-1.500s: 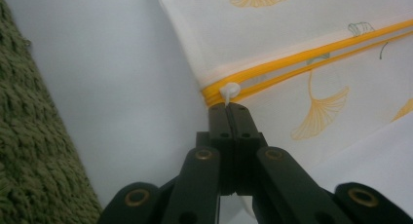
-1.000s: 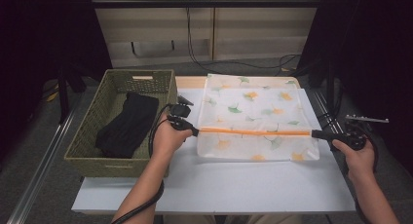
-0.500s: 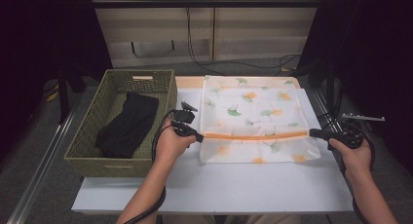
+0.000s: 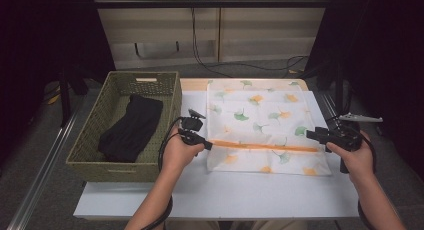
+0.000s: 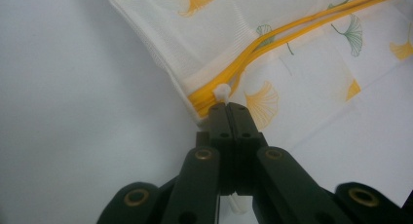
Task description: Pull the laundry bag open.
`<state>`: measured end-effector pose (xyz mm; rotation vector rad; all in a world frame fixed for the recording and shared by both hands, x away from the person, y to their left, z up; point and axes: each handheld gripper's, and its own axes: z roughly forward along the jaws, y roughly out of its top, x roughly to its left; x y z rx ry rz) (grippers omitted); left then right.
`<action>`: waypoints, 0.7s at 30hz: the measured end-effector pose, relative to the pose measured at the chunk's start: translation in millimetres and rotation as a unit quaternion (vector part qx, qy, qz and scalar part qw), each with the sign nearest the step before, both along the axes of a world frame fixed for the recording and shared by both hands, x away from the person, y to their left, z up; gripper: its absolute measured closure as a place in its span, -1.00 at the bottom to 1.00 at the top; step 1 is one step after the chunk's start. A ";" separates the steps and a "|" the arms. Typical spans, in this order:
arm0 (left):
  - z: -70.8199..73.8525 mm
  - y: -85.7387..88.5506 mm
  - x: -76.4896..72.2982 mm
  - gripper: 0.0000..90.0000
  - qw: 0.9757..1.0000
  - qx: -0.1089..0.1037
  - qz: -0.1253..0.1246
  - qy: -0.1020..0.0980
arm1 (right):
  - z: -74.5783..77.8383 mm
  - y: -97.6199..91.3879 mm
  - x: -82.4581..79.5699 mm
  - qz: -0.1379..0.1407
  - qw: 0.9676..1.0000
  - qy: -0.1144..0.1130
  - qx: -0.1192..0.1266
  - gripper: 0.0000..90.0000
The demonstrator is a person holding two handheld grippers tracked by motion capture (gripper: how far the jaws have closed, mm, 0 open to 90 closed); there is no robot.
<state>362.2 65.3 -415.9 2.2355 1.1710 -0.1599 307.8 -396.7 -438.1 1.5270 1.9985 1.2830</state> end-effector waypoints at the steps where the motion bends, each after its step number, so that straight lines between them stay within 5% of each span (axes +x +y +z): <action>1: -0.7 -0.5 -0.8 1.00 1.000 -0.002 0.000 0.001 | -0.6 2.4 1.4 0.002 1.000 -0.003 -0.004 -0.03; 8: -5.3 -6.3 -7.7 1.00 1.000 -0.005 -0.005 0.004 | -3.7 13.3 7.4 0.014 1.000 0.000 -0.004 -0.16; 16: -8.4 -5.7 -10.2 0.98 1.000 -0.008 0.001 -0.020 | -7.0 29.7 14.4 0.040 0.999 0.004 -0.013 -0.27; 21: -9.2 -8.8 -11.6 0.57 0.999 -0.013 0.015 -0.043 | -9.6 38.8 17.2 0.053 0.998 0.007 -0.025 -0.28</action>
